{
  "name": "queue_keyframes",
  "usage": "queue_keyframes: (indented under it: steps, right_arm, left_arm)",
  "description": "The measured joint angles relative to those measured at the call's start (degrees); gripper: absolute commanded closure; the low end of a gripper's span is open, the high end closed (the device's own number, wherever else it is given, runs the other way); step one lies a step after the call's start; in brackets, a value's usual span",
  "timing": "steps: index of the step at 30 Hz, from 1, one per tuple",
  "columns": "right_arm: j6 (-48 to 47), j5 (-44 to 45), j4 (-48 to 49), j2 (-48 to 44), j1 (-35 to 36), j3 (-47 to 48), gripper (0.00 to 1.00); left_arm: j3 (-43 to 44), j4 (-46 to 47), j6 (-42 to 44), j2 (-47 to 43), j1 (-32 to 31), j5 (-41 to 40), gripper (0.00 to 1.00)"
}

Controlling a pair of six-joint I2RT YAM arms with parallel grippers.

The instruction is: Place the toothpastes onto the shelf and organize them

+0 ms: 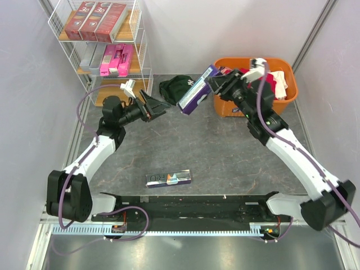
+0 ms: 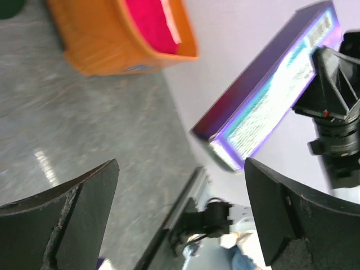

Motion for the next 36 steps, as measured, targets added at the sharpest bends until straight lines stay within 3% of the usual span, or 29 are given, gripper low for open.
queue_keyframes:
  steps: [7, 13, 26, 31, 36]
  right_arm:
    - [2.9, 7.5, 14.8, -12.7, 0.0, -11.5, 0.87]
    - [4.6, 10.6, 19.1, -14.5, 0.0, -14.2, 0.87]
    - [7.4, 9.2, 21.2, -13.8, 0.0, -14.2, 0.86]
    - [8.2, 7.9, 21.2, -13.0, 0.0, -14.2, 0.86]
    - [8.8, 7.1, 21.2, -12.4, 0.0, -14.2, 0.85]
  left_arm:
    - [-6.5, 30.0, -19.2, 5.2, 0.0, 4.0, 0.00]
    - [-6.9, 47.6, -30.7, 9.3, -2.0, 3.8, 0.00]
    - [-0.9, 53.6, -35.8, 15.0, -8.6, 3.0, 0.05]
    - [3.7, 54.1, -36.0, 16.5, -9.9, 2.5, 0.11]
    - [7.4, 54.5, -36.6, 19.4, -11.5, 2.5, 0.26]
